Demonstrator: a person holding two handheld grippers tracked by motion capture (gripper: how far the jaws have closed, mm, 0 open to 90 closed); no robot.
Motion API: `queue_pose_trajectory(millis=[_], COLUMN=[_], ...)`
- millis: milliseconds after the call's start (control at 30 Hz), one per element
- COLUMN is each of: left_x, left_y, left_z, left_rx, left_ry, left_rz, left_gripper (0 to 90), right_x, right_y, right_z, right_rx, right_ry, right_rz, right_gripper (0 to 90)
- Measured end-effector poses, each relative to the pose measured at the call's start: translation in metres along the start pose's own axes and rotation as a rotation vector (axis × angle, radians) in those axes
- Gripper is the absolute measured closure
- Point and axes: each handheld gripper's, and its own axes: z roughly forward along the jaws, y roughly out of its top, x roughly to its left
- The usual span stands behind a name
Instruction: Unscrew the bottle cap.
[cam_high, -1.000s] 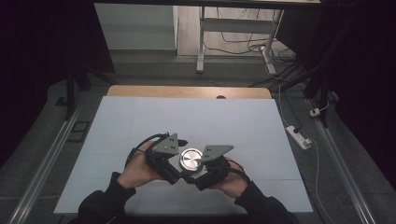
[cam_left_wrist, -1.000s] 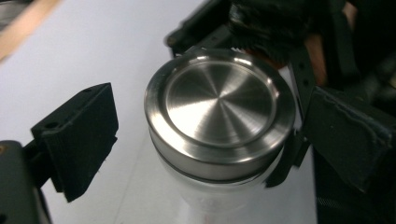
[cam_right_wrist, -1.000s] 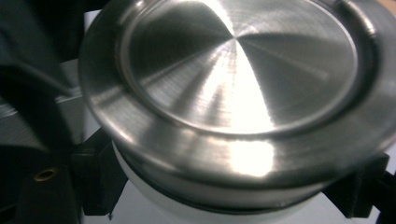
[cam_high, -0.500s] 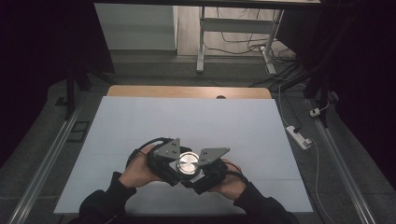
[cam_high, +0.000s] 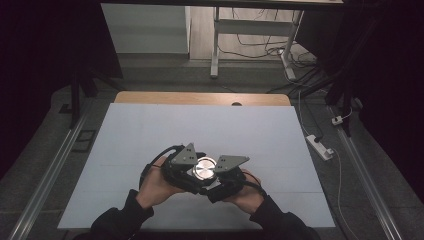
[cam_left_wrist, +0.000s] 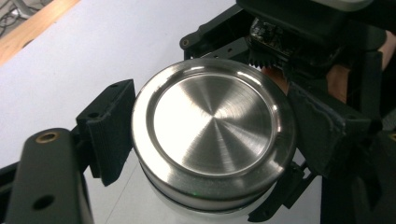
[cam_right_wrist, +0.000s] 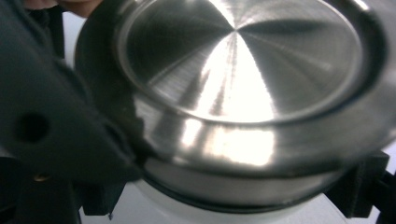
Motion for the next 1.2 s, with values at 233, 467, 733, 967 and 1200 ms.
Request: queue_pose_trajectory(millis=[233, 467, 733, 967, 1200], left_x=[0.011, 0.022, 0.018, 0.006, -0.005], left_y=[-0.002, -0.014, -0.013, -0.007, 0.002], left_z=[-0.008, -0.015, -0.012, -0.003, 0.005], left_rx=[-0.028, 0.014, -0.016, -0.022, -0.011], left_ry=[-0.114, -0.236, -0.231, -0.056, 0.029], left_rz=[0.025, 0.146, 0.139, 0.024, -0.041], left_gripper=[7.4, 13.2, 20.1, 20.3, 15.7], right_x=[0.001, 0.007, 0.008, 0.0, -0.005], right_y=[0.0, 0.001, 0.001, 0.0, -0.002], right_z=[-0.001, 0.002, 0.003, 0.0, -0.003], right_rx=[-0.002, 0.008, 0.019, 0.014, 0.003], right_ry=[0.022, 0.1, 0.111, 0.038, -0.023], right_rz=[-0.013, -0.061, -0.073, -0.013, 0.043], right_gripper=[15.2, 15.1, 15.2, 15.2, 15.1])
